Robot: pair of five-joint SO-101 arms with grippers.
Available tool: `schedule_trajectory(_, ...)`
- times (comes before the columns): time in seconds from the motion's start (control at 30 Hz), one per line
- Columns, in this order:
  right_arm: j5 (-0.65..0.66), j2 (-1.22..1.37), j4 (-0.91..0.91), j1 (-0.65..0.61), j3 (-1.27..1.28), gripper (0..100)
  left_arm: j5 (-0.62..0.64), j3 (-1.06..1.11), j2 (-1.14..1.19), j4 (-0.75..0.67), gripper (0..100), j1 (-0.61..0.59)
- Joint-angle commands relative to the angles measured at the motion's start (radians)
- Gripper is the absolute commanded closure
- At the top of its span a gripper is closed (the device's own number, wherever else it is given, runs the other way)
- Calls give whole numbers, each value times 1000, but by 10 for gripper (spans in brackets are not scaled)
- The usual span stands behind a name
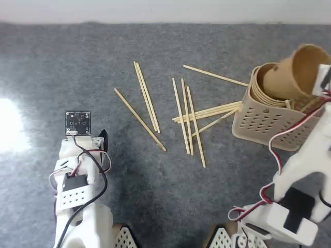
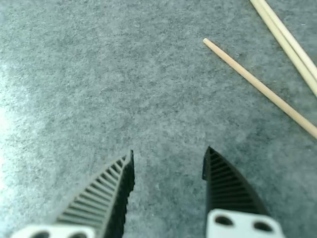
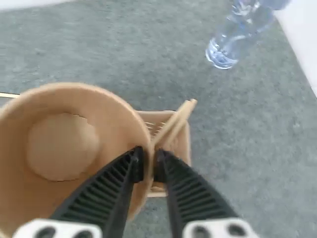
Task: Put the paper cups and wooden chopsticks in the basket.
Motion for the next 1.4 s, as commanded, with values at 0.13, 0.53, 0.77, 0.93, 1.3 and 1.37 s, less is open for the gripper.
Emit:
schedule_trajectory(0.13,5,2,41,16,-6,727,-9,-7,-17,-23,786,11)
schedule_trajectory(0.53,-2,58,-22,-246,9,738,-9,-7,-17,-23,786,9)
schedule_trajectory(0.77,-2,93,-35,-320,-18,738,-9,-7,-17,-23,786,9)
schedule_trajectory(0.93,3,67,45,-302,-175,739,-9,-7,-17,-23,786,9)
schedule_trajectory(1.3,187,-124,35,-699,6,740,-9,-7,-17,-21,786,8)
schedule_trajectory(1.37,195,-104,8,-751,66,740,-9,-7,-17,-21,786,8)
